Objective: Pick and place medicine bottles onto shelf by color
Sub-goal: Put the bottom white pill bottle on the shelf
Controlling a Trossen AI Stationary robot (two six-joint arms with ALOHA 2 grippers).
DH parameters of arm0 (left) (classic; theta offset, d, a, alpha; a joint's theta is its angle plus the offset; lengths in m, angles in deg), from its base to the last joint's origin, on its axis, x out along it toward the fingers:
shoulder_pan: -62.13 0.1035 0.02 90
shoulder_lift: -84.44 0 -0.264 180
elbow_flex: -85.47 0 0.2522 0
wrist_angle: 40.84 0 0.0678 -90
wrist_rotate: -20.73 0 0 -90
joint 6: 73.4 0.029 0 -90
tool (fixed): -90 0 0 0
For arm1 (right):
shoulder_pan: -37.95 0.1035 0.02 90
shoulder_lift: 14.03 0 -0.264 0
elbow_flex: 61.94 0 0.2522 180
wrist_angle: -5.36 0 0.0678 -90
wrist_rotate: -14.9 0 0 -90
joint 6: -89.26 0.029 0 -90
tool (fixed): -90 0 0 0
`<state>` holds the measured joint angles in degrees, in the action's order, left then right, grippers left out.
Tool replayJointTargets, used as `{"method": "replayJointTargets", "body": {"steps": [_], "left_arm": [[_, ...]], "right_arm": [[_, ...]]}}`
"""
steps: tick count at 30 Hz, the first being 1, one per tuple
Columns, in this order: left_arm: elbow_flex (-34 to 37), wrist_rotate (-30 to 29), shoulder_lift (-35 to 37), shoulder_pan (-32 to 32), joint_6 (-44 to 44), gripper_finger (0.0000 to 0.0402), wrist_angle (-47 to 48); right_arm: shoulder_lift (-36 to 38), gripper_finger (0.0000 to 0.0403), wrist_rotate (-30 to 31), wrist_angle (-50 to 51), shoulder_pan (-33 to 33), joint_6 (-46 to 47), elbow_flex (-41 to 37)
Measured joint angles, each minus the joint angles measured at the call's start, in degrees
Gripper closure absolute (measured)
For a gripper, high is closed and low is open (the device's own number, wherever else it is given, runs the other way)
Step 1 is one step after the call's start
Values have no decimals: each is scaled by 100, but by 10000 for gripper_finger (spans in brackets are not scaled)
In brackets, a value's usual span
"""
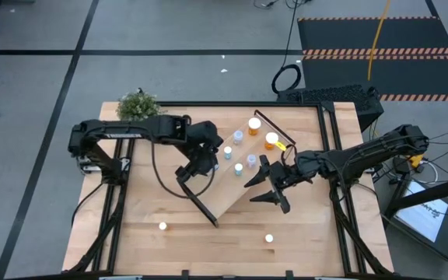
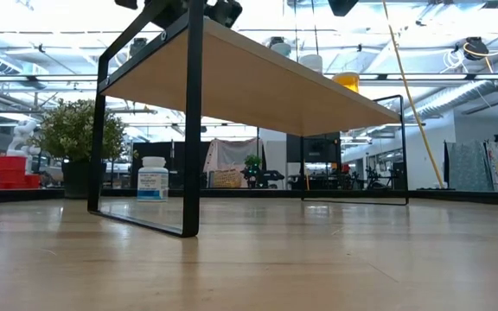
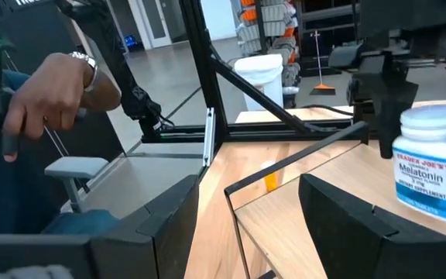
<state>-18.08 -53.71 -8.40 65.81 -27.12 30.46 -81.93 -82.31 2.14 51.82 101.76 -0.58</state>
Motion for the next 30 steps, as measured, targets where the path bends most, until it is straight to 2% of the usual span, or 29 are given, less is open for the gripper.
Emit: {"method": "replayJointTargets", "body": {"steps": [7, 16, 25, 30], "left_arm": [[-4, 486, 14, 184, 4, 156, -65], [-1, 735, 16, 486, 100, 156, -69], [29, 762, 16, 582, 10, 156, -99], [169, 757, 12, 563, 257, 156, -111]], "right_arm": [[0, 186, -4, 19, 0, -16, 0], [-2, 186, -4, 16, 0, -29, 0], [-2, 186, -4, 14, 0, -16, 0], [-2, 186, -4, 12, 0, -16, 0]]}}
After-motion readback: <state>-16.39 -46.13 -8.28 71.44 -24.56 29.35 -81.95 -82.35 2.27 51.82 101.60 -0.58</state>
